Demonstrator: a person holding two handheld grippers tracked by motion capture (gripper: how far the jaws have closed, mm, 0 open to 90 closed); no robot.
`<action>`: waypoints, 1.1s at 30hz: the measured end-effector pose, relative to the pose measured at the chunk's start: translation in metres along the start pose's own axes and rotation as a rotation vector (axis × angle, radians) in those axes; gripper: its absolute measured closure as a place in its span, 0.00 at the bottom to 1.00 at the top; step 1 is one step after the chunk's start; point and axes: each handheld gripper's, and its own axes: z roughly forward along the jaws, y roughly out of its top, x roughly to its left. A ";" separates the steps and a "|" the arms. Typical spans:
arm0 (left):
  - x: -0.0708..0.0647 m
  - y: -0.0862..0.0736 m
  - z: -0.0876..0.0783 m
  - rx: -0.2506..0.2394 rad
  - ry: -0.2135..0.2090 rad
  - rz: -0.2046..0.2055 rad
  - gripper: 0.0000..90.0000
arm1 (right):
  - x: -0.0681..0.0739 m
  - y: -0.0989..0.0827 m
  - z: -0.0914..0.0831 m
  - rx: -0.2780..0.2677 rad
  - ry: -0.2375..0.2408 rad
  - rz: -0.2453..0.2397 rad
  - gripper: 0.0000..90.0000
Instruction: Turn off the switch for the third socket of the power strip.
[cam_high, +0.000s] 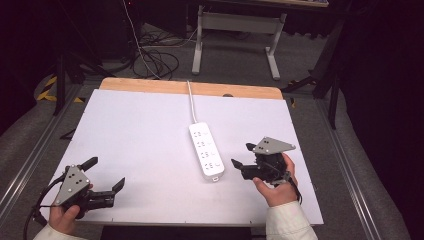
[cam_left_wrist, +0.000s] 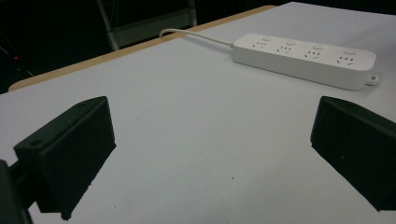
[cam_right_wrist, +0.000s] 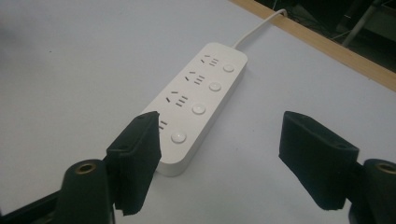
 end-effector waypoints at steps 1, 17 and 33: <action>0.000 0.000 0.000 0.001 0.002 0.003 0.00 | 0.000 0.000 0.000 0.000 0.000 0.000 0.33; 0.000 0.000 -0.001 -0.003 0.006 -0.001 0.00 | 0.009 0.018 0.007 -0.001 0.014 -0.033 0.55; 0.000 -0.001 -0.004 -0.012 0.019 -0.005 0.00 | 0.010 0.045 0.034 0.082 0.131 0.034 0.94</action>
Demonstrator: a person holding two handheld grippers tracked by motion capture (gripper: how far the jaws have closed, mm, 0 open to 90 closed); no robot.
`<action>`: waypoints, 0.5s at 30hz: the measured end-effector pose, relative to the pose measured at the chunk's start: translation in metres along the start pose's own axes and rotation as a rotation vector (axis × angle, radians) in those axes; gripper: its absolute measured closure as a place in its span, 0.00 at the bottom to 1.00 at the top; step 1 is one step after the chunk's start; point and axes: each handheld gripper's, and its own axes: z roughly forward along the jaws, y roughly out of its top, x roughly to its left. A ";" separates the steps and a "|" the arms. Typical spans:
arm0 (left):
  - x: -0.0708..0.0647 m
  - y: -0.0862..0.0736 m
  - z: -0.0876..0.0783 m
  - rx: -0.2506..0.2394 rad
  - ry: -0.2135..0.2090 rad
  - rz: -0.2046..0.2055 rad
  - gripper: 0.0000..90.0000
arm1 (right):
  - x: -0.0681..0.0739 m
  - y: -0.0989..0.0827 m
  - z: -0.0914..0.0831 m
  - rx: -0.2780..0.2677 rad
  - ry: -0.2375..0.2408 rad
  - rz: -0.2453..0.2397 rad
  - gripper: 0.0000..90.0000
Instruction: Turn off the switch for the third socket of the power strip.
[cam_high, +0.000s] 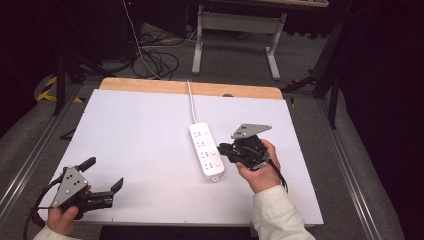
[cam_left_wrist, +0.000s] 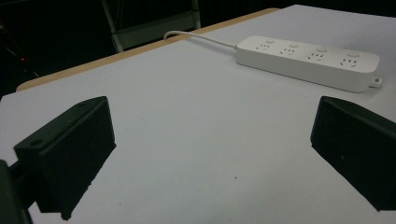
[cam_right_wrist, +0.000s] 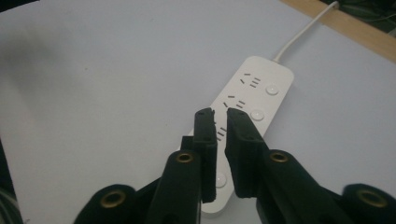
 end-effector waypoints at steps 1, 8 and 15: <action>0.000 0.000 0.000 -0.002 -0.001 -0.002 0.00 | -0.002 0.001 0.003 0.009 0.014 0.017 0.97; 0.000 0.000 0.000 -0.004 0.000 -0.005 0.00 | -0.006 0.004 0.018 0.047 -0.005 0.094 1.00; 0.000 0.000 0.000 -0.003 0.001 -0.007 0.00 | -0.010 0.004 0.041 0.108 -0.022 0.103 1.00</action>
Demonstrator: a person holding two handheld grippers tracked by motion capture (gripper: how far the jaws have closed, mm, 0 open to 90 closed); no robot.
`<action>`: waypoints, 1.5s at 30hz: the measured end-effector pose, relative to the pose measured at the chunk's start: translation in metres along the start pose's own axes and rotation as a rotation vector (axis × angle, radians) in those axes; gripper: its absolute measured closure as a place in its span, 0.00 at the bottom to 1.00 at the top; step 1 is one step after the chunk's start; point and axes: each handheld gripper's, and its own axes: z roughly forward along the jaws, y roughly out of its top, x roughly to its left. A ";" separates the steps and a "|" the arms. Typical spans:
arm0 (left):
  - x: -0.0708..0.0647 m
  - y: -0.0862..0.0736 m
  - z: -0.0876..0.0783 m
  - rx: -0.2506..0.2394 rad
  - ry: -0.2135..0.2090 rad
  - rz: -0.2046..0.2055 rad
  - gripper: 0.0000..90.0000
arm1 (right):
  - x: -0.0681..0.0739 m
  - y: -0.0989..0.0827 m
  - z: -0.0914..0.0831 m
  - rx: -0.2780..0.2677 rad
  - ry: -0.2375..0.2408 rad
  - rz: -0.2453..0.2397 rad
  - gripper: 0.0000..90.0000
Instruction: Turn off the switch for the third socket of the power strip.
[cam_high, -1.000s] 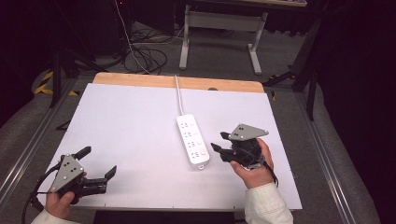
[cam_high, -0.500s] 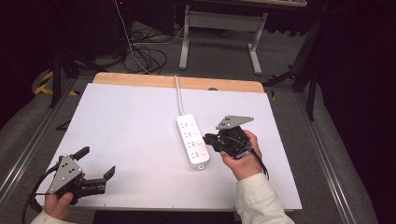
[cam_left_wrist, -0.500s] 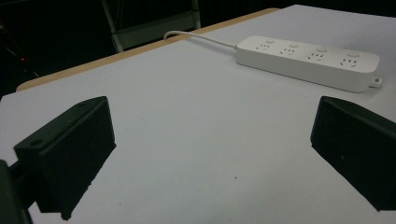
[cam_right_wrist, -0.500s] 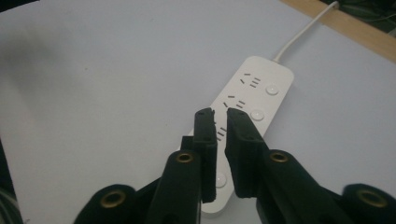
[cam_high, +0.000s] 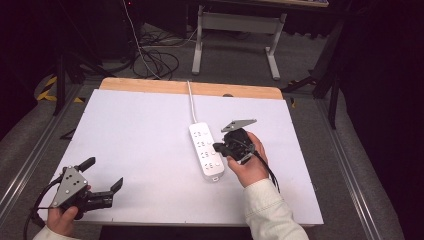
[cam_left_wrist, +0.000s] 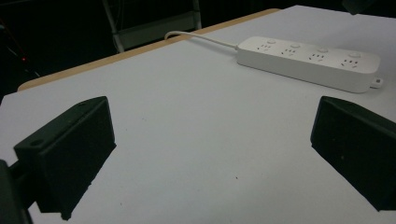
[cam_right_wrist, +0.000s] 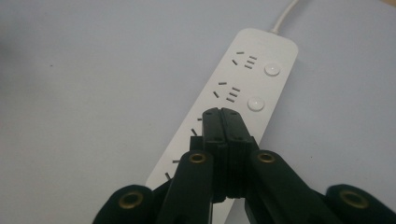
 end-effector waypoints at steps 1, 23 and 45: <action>0.000 0.000 0.000 0.000 0.001 0.000 0.00 | 0.000 0.000 0.003 0.006 0.000 0.001 1.00; 0.001 0.000 0.000 0.002 -0.006 0.000 0.00 | -0.007 -0.004 0.048 0.101 -0.086 -0.029 1.00; 0.001 0.000 0.000 0.008 -0.004 0.005 0.00 | -0.002 -0.006 0.056 0.122 -0.129 -0.047 1.00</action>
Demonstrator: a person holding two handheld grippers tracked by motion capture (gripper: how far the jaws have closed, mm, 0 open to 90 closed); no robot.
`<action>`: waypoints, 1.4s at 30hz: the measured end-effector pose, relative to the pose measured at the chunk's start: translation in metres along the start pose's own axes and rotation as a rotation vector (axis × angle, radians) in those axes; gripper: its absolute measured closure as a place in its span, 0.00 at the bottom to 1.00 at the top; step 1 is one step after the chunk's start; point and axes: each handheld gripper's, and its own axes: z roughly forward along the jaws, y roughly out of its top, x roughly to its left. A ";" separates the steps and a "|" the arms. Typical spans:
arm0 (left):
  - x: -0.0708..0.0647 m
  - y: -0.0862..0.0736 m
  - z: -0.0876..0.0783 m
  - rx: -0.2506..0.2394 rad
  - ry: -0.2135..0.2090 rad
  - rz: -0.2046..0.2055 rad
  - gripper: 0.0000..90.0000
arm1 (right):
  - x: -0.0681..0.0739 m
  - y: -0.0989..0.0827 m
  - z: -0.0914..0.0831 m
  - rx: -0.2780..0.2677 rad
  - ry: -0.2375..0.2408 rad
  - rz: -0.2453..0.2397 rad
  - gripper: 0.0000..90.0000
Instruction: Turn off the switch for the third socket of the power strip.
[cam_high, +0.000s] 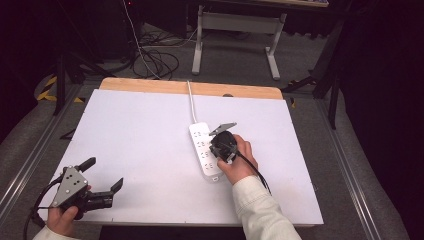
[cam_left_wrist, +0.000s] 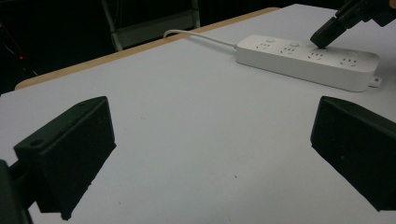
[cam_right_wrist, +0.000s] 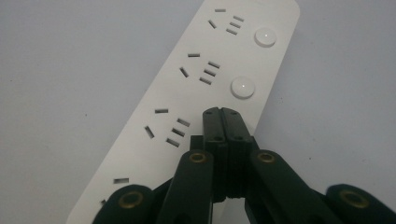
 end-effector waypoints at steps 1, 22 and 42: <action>0.000 0.000 0.000 0.000 0.000 0.000 0.00 | 0.001 0.000 0.000 0.000 -0.008 -0.005 1.00; -0.001 0.000 0.000 0.002 -0.006 0.002 0.00 | 0.006 -0.002 0.001 0.004 -0.038 0.015 1.00; -0.002 0.000 0.000 0.001 -0.009 0.004 0.00 | 0.007 -0.003 0.003 -0.004 -0.054 0.040 1.00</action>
